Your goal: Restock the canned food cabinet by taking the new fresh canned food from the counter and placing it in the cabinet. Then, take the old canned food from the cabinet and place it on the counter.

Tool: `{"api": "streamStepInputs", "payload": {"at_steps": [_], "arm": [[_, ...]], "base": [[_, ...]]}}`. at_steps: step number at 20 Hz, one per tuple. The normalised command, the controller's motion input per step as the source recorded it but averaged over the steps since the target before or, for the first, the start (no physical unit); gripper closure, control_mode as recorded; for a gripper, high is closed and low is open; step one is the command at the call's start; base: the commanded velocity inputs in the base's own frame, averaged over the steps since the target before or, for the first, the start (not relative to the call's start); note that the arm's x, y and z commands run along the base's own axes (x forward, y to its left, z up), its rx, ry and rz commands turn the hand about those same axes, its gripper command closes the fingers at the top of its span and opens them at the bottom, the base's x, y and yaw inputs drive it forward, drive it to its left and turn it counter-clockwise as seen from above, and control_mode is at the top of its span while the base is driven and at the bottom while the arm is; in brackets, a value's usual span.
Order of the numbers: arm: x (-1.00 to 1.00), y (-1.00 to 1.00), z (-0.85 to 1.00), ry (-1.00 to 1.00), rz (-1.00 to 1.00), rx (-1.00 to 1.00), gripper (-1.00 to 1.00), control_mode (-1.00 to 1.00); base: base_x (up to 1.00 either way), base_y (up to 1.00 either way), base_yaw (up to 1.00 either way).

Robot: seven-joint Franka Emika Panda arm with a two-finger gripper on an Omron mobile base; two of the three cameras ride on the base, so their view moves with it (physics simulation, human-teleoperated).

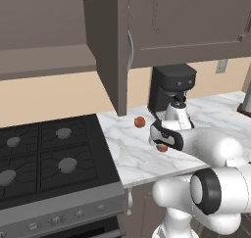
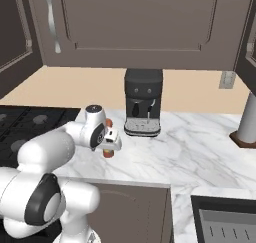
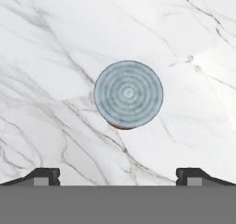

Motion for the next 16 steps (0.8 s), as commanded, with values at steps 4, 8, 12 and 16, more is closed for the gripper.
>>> {"api": "streamStepInputs", "payload": {"at_steps": [4,8,12,16], "arm": [[0.21,0.0,-0.01,0.0,-0.02,0.0,-1.0,-1.0],[0.13,0.0,-0.06,0.0,-0.01,0.0,-1.0,-1.0],[0.08,0.0,-0.09,0.0,-0.01,0.0,-1.0,-1.0],[0.06,0.0,-0.14,0.0,-0.01,0.0,-1.0,-1.0]], "base": [[0.0,0.0,0.0],[0.0,0.0,0.0],[0.0,0.0,0.0],[0.0,0.0,0.0]]}}
